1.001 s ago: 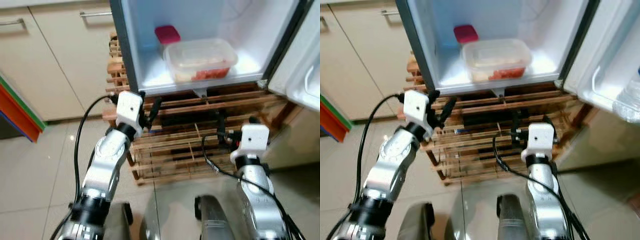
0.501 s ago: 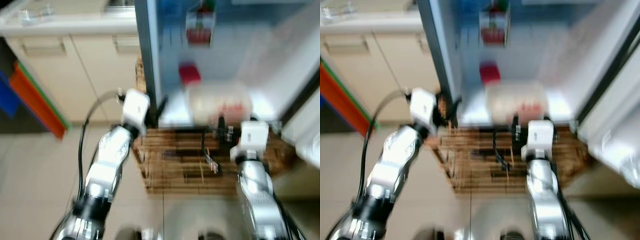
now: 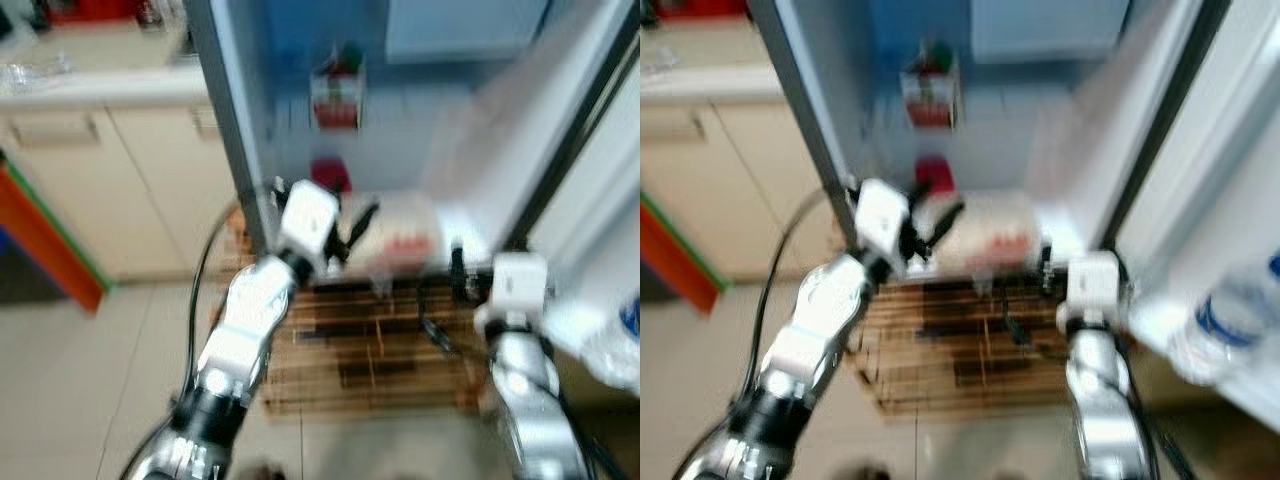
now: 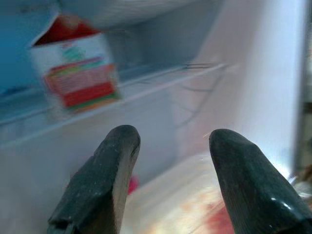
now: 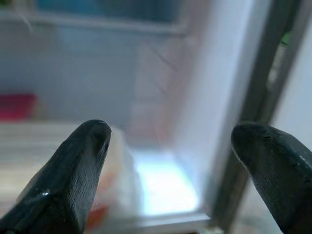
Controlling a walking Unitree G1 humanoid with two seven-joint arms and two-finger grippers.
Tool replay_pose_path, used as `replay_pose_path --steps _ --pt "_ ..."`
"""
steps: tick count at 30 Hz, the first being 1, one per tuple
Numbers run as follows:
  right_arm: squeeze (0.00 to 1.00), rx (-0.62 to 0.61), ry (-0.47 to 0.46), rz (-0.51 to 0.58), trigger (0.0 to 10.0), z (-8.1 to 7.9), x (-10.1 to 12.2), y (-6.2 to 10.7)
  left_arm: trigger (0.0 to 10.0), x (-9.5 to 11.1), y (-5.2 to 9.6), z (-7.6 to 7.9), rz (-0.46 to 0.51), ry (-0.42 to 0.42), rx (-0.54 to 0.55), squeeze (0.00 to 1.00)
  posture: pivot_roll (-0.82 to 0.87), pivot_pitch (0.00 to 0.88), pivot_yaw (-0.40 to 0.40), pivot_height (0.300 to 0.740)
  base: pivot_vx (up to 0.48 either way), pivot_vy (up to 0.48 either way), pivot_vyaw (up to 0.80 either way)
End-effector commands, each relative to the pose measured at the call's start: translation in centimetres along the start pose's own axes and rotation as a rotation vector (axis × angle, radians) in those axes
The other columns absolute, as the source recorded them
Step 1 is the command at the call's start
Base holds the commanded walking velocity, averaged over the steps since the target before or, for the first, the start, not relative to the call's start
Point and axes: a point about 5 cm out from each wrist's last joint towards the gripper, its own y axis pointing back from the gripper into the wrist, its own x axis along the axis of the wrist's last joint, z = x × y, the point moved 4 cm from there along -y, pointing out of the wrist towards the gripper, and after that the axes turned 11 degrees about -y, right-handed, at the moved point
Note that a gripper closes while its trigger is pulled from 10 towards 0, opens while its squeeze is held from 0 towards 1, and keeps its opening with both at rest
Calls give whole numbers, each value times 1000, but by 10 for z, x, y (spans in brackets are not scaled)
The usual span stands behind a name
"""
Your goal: Restocking fridge
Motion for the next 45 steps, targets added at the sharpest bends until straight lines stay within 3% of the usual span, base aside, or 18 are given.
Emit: replay_pose_path --steps 1,5,9,12,17,20,21,22,23,27,31,35,39,42,45 --pt "0 1 0 -4 10000 5 1 4 10000 5 -2 -1 12 6 5 0 -167 24 51 725 0 0 0" --pt "0 70 -23 3 10000 -5 10 16 10000 3 2 -4 -2 11 19 0 -169 39 52 725 0 0 0" --pt "0 185 -83 -105 10000 -21 -3 27 10000 3 7 -8 -11 16 33 0 -174 62 54 725 0 0 0" --pt "0 203 -99 -138 10000 -24 -8 27 10000 4 10 -9 -13 8 39 0 -163 76 54 725 0 0 0" --pt "0 297 -134 -184 10000 -43 -12 24 10000 11 19 -20 -10 -18 74 0 -127 118 58 725 0 0 0" --pt "0 353 -159 -217 10000 -55 -12 31 10000 18 32 -28 -15 -40 87 0 -85 165 61 725 0 0 0" --pt "0 397 -171 -265 10000 -63 -20 34 10000 19 43 -39 -42 -63 96 0 -62 187 61 725 0 0 0" --pt "0 397 -171 -265 10000 -63 -20 34 10000 19 43 -39 -42 -63 96 0 -62 187 61 725 0 0 0" --pt "0 413 -173 -292 10000 -69 -26 38 10000 20 54 -46 -64 -87 101 0 -30 205 61 725 0 0 0" --pt "0 399 -173 -296 10000 -73 -31 38 10000 23 65 -53 -81 -112 125 0 27 227 67 725 0 0 0" --pt "0 330 -139 -221 10000 -73 -26 24 10000 34 75 -62 -89 -147 161 0 87 257 79 725 0 0 0" --pt "0 146 -82 -71 10000 -53 -9 0 10000 38 89 -65 -123 -133 179 0 150 284 102 725 0 0 0" --pt "0 97 -76 -50 10000 -46 -11 -15 10000 39 96 -68 -145 -135 191 0 176 294 114 725 0 0 0" --pt "0 92 -63 -14 10000 -47 -7 -23 10000 40 98 -67 -152 -133 191 0 188 298 122 725 0 0 0" --pt "0 81 -52 54 10000 -51 4 -42 10000 42 99 -65 -165 -120 189 0 196 300 132 725 0 0 0"
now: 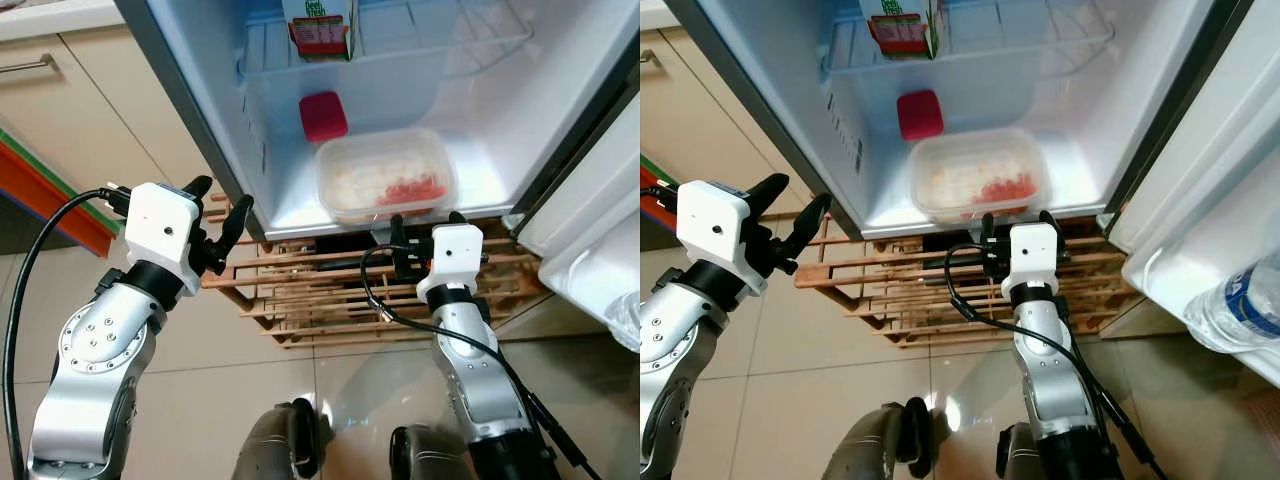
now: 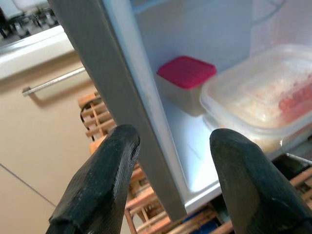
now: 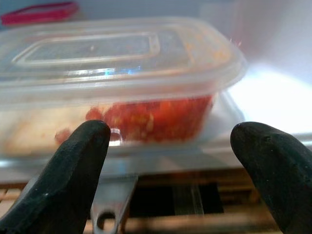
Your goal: Restocking fridge
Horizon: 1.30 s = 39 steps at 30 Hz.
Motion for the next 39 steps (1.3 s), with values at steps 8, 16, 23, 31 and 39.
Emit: replay_pose_path --steps 8,16,23,31,39 --pt "0 -1 78 53 10000 -6 4 -43 10000 1 -1 8 -18 25 -22 0 195 289 125 725 0 0 0" --pt "0 18 84 104 10000 -11 15 -55 10000 0 -6 11 -18 32 -19 0 178 274 106 725 0 0 0" --pt "0 -15 175 135 10000 7 14 -54 10000 0 -15 21 0 56 -38 0 131 248 94 725 0 0 0" --pt "0 36 155 216 10000 1 22 -19 10000 2 -28 28 33 81 -41 0 71 222 70 725 0 0 0" --pt "0 113 -15 207 10000 -33 32 10 10000 0 -40 36 39 71 -48 0 30 189 59 725 0 0 0"
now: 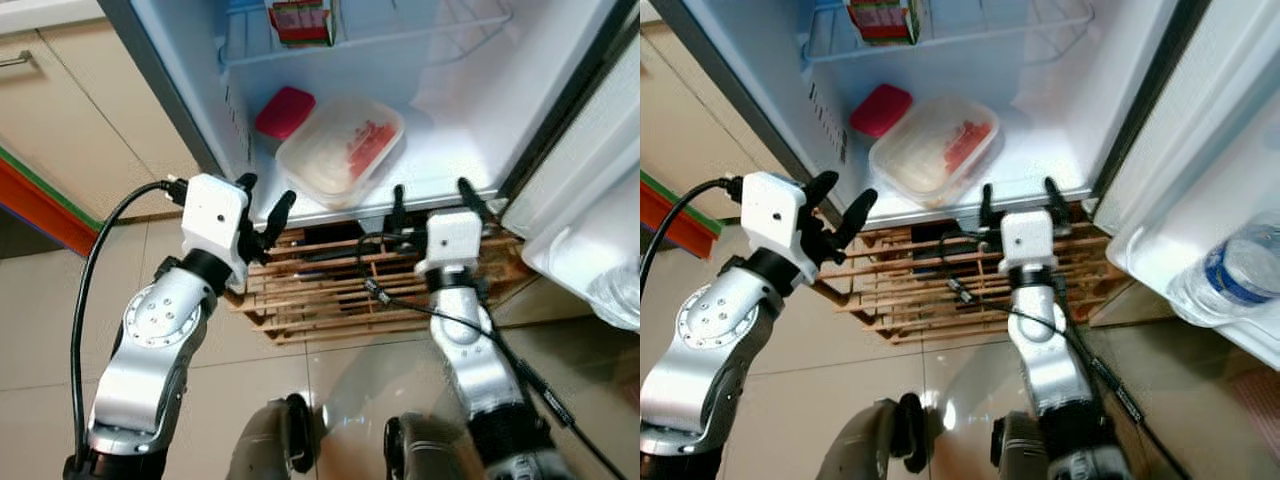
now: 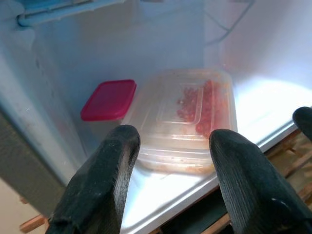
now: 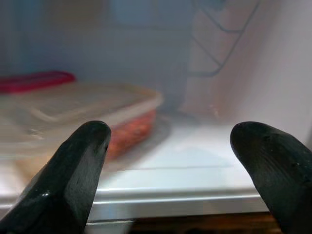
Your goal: Restocking fridge
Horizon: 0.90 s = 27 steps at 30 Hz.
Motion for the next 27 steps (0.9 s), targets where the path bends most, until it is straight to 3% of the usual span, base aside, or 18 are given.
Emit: replay_pose_path --steps 1,4,5,6,8,9,12,13,17,24,27 --pt "0 37 -47 18 10000 -13 12 -1 10000 -6 -1 2 -18 -10 2 0 27 184 59 725 0 0 0" --pt "0 46 -60 24 10000 -16 16 -3 10000 -12 -4 4 -40 -18 -10 0 18 177 58 725 0 0 0" --pt "0 45 -70 29 10000 -16 23 -4 10000 -29 -10 8 -103 -50 -27 0 1 168 57 725 0 0 0" --pt "0 45 -70 29 10000 -16 23 -4 10000 -29 -10 8 -103 -50 -27 0 1 168 57 725 0 0 0" --pt "0 49 -72 39 10000 -14 32 -2 10000 -50 -19 9 -170 -51 -28 0 -9 165 56 725 0 0 0" --pt "0 57 -44 34 10000 -5 40 8 10000 -63 -34 8 -206 -23 6 0 -90 167 48 725 0 0 0" --pt "0 51 -4 8 10000 5 43 20 10000 -65 -45 8 -209 -20 26 0 -142 169 38 725 0 0 0" --pt "0 32 29 -31 10000 18 41 33 10000 -64 -53 10 -206 -38 37 0 -170 172 31 725 0 0 0" --pt "0 -3 78 -102 10000 34 37 56 10000 -66 -69 18 -208 -33 45 0 -231 186 15 725 0 0 0" --pt "0 -23 104 -176 10000 38 44 78 10000 -68 -93 47 -197 12 -1 0 -304 208 11 725 0 0 0" --pt "0 -27 107 -189 10000 39 44 80 10000 -66 -96 59 -191 29 -39 0 -305 216 13 725 0 0 0"
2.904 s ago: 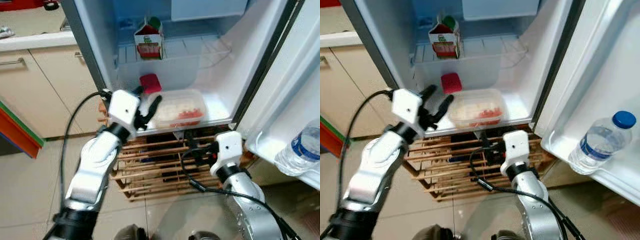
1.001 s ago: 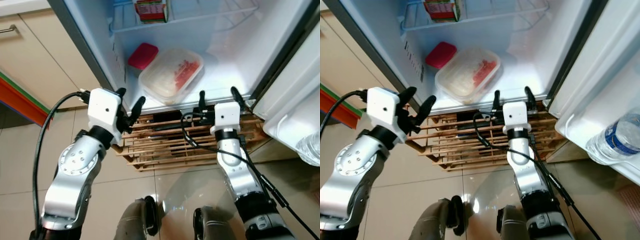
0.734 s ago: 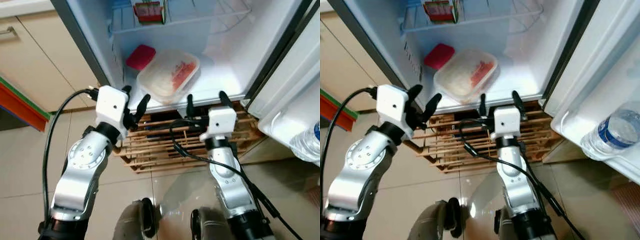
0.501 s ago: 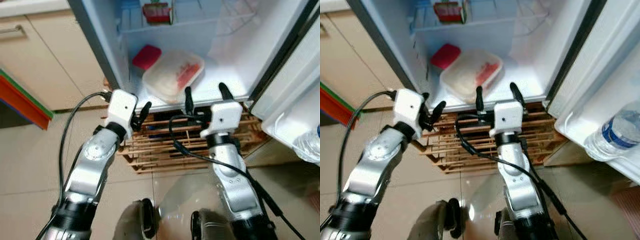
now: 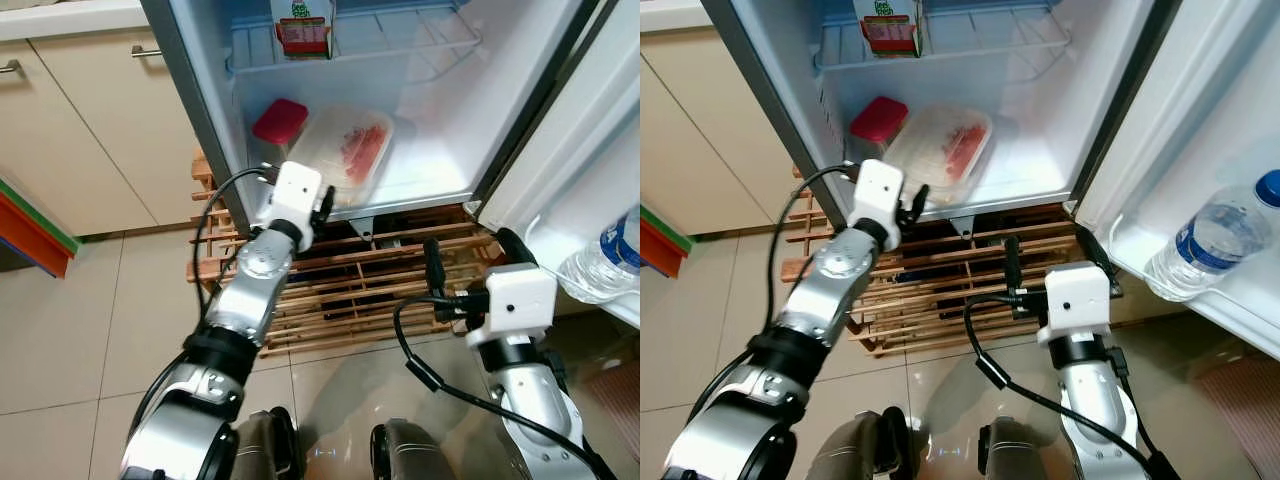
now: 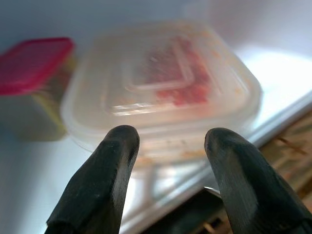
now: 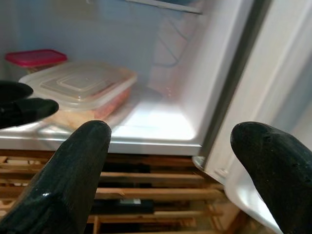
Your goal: Restocking fridge
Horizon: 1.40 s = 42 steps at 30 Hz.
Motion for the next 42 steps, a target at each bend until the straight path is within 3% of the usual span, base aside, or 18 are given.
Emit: replay_pose_path --steps 1,4,9,13,17,23,29,31,34,38,39,42 --pt "0 4 9 -8 10000 0 1 2 10000 -5 0 7 -21 -3 -26 0 -305 216 13 725 0 0 0" --pt "0 0 12 -21 10000 2 1 3 10000 -1 -4 16 -2 16 -44 0 -297 221 13 725 0 0 0" --pt "0 3 27 -39 10000 3 0 1 10000 32 -15 44 114 94 -95 0 -296 220 11 725 0 0 0" --pt "0 6 40 -36 10000 3 1 -2 10000 49 -20 60 151 111 -107 0 -305 218 10 725 0 0 0" --pt "0 9 46 -36 10000 2 1 -3 10000 55 -23 66 159 110 -108 0 -309 217 9 725 0 0 0" --pt "0 10 54 -39 10000 3 0 -4 10000 85 -22 78 280 130 -168 0 -295 209 8 725 0 0 0" --pt "0 25 42 -40 10000 -3 -3 -6 10000 82 -10 55 323 122 -154 0 -269 202 6 725 0 0 0" --pt "0 34 36 -44 10000 -5 -5 -6 10000 75 -5 38 318 157 -115 0 -261 198 1 725 0 0 0" --pt "0 42 29 -47 10000 -7 -7 -7 10000 71 -4 22 318 121 -63 0 -250 191 -5 725 0 0 0" --pt "0 56 27 -55 10000 -9 -10 -8 10000 49 -7 -13 235 18 78 0 -235 185 -14 725 0 0 0" --pt "0 56 27 -55 10000 -9 -10 -8 10000 49 -7 -13 235 18 78 0 -235 185 -14 725 0 0 0" --pt "0 59 27 -58 10000 -9 -11 -8 10000 39 -9 -34 183 -43 176 0 -236 185 -15 725 0 0 0"
